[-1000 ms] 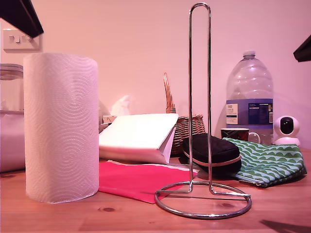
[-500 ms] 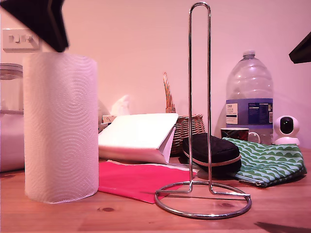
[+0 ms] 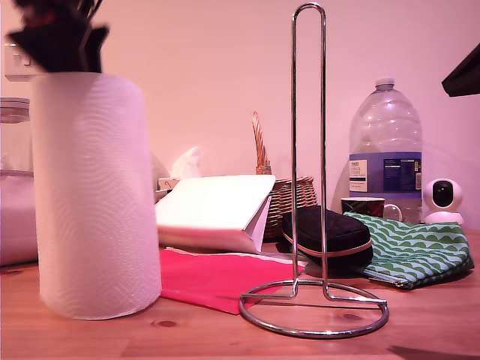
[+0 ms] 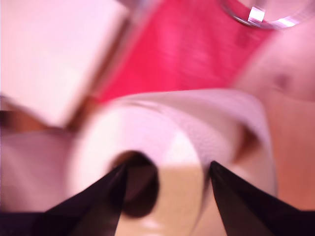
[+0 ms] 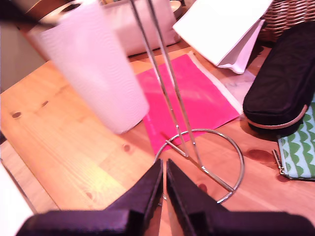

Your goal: Insert the paper towel roll into the metallic stand.

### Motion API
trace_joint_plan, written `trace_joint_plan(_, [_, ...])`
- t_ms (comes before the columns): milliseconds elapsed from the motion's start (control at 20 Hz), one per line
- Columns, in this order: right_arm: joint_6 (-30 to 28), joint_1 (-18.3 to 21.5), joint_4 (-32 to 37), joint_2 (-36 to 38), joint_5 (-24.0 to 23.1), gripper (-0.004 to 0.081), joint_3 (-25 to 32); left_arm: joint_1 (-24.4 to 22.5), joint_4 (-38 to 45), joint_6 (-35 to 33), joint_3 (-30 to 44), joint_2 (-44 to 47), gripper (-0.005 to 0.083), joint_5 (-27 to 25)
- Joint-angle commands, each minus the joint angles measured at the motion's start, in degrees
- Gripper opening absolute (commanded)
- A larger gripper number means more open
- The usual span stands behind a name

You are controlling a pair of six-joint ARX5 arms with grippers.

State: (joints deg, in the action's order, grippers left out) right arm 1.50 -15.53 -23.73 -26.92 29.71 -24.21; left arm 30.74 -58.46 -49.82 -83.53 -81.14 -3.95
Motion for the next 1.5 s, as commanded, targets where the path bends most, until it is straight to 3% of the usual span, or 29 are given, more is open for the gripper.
trace_joint_plan(0, [-0.07,-0.33,0.31,-0.31,0.31,-0.0012,0.09,0.20,0.55,0.33,-3.02,1.01,0.0483,-0.22])
trace_joint_plan(300, [-0.17,-0.33,0.33,-0.31,-0.33,-0.0012,0.09,3.54,-3.61,3.39,-6.34,4.22,0.0485,-5.62])
trace_joint_plan(550, [-0.50,-0.31,0.42,-0.31,-0.35,-0.0012,0.09,6.01,-12.81,10.08,-6.34,5.53,0.0499,-3.52])
trace_joint_plan(700, [-0.50,-0.31,0.42,-0.31,-0.35,-0.0012,0.09,7.67,-13.55,12.85,-6.32,5.46,0.0717,-4.07])
trace_joint_plan(800, [-0.48,-0.33,0.35,-0.31,-0.33,-0.0012,0.09,9.27,-13.92,13.66,-6.27,5.38,0.0753,-4.02])
trace_joint_plan(1450, [-0.44,-0.33,0.31,-0.31,-0.26,-0.0012,0.09,9.55,-13.64,16.41,-4.63,0.17,0.0753,-2.58])
